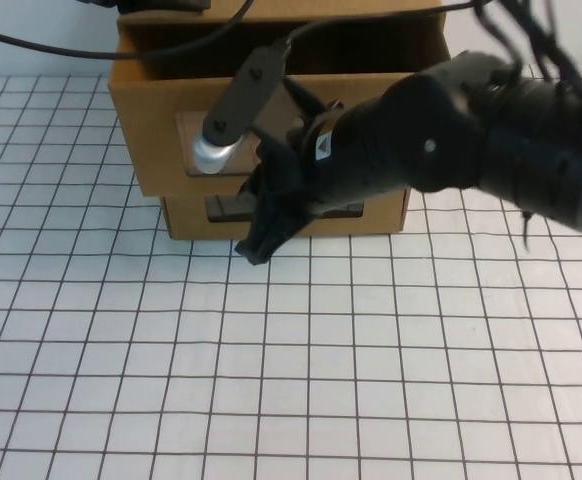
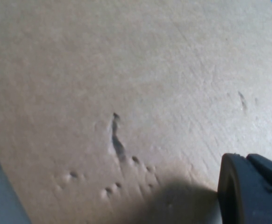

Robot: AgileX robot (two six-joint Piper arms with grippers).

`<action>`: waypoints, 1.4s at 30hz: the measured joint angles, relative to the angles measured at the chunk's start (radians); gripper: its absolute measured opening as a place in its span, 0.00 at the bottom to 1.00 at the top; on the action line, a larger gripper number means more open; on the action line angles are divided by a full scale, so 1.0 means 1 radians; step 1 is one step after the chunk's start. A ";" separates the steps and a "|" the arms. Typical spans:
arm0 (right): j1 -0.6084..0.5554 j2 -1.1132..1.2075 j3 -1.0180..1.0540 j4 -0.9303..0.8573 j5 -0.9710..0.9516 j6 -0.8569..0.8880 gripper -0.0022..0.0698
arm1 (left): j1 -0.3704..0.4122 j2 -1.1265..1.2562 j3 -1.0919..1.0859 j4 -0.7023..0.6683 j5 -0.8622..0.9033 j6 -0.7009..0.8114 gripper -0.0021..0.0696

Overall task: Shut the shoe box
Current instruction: Close the shoe box with your right arm

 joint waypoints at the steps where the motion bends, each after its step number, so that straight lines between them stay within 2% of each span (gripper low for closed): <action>1: 0.000 0.011 0.000 0.000 -0.021 0.000 0.01 | 0.000 0.000 0.000 0.000 0.000 0.000 0.02; 12: -0.025 0.136 -0.027 0.015 -0.264 -0.002 0.01 | 0.000 0.000 0.000 -0.040 0.006 0.000 0.02; 18: -0.069 0.178 -0.102 0.063 -0.300 -0.002 0.01 | 0.000 0.000 0.000 -0.054 0.008 0.000 0.02; 30: -0.081 0.292 -0.257 0.093 -0.322 0.000 0.01 | 0.000 0.000 0.000 -0.054 0.008 0.000 0.02; 42: -0.085 0.286 -0.273 0.097 -0.273 0.000 0.01 | 0.000 0.000 0.000 -0.053 0.008 0.000 0.02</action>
